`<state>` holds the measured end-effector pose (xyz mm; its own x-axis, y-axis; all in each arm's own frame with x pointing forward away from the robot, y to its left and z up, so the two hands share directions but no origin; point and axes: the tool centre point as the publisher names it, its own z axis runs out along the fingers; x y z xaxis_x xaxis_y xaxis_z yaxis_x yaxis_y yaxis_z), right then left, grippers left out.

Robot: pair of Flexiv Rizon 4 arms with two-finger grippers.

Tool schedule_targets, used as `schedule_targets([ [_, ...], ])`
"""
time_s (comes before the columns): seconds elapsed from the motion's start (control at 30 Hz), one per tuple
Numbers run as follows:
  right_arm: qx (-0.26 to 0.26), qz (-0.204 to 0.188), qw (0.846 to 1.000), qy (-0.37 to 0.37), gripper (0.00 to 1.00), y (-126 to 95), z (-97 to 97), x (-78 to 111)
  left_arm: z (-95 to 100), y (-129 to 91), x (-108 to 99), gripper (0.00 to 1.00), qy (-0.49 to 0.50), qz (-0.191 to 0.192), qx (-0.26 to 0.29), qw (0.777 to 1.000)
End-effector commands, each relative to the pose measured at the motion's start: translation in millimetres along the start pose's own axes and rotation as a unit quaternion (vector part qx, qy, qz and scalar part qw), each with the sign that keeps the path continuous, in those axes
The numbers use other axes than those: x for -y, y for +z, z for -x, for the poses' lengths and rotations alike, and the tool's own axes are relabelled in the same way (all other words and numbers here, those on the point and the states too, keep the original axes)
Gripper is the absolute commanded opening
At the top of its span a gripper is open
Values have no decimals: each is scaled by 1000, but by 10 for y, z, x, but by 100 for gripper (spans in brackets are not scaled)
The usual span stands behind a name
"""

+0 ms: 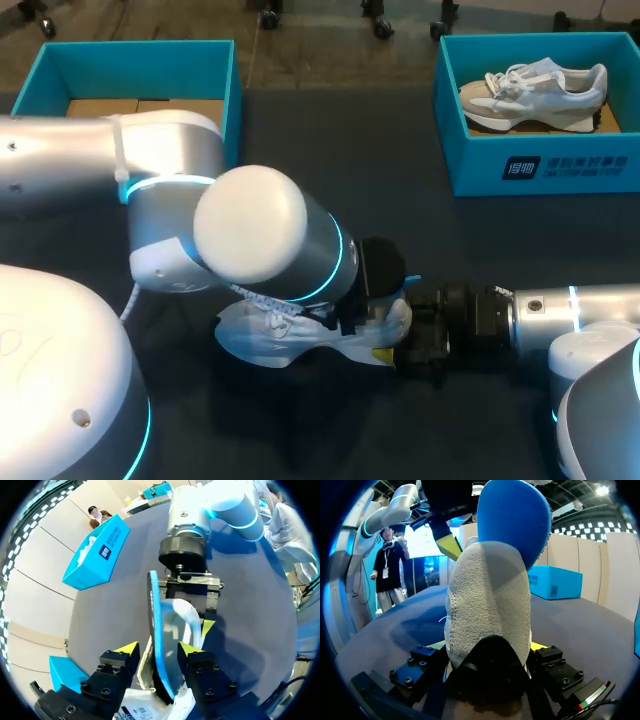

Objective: Take the shoe out of the shoebox, open the shoe tongue, remove and reinsert the insole, then place the shoe into the shoebox

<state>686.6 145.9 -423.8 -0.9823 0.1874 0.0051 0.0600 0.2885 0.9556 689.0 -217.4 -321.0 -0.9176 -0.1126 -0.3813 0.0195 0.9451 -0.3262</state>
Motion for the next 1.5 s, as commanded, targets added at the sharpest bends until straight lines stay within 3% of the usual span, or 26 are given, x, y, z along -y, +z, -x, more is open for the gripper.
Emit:
schedule_targets([
  [0.03, 1, -2, 1000, 0, 0, 35, -6, 15, -23, 109, 16, 48, -3, 2, 11, 1000],
  [0.17, 1, -2, 1000, 0, 0, 35, -6, 15, -16, 155, 13, 53, -5, 5, 15, 1000],
  [0.63, 1, -2, 1000, 0, 0, 35, -6, 15, 10, 278, -58, 47, -16, 9, 29, 999],
  [0.8, 1, -2, 1000, 0, 0, 35, -6, 15, 42, 323, -31, 31, -20, 10, 32, 999],
  [0.9, 1, -2, 1000, 0, 0, 35, -6, 15, 63, 343, -24, 0, -28, 7, 17, 999],
  [1.2, 1, -2, 1000, 0, 0, 35, -6, 15, 132, 243, -5, 0, -40, -23, -57, 997],
  [1.5, 1, -2, 1000, 0, 0, 35, -6, 15, 162, -107, 276, 0, -28, -75, -133, 988],
])
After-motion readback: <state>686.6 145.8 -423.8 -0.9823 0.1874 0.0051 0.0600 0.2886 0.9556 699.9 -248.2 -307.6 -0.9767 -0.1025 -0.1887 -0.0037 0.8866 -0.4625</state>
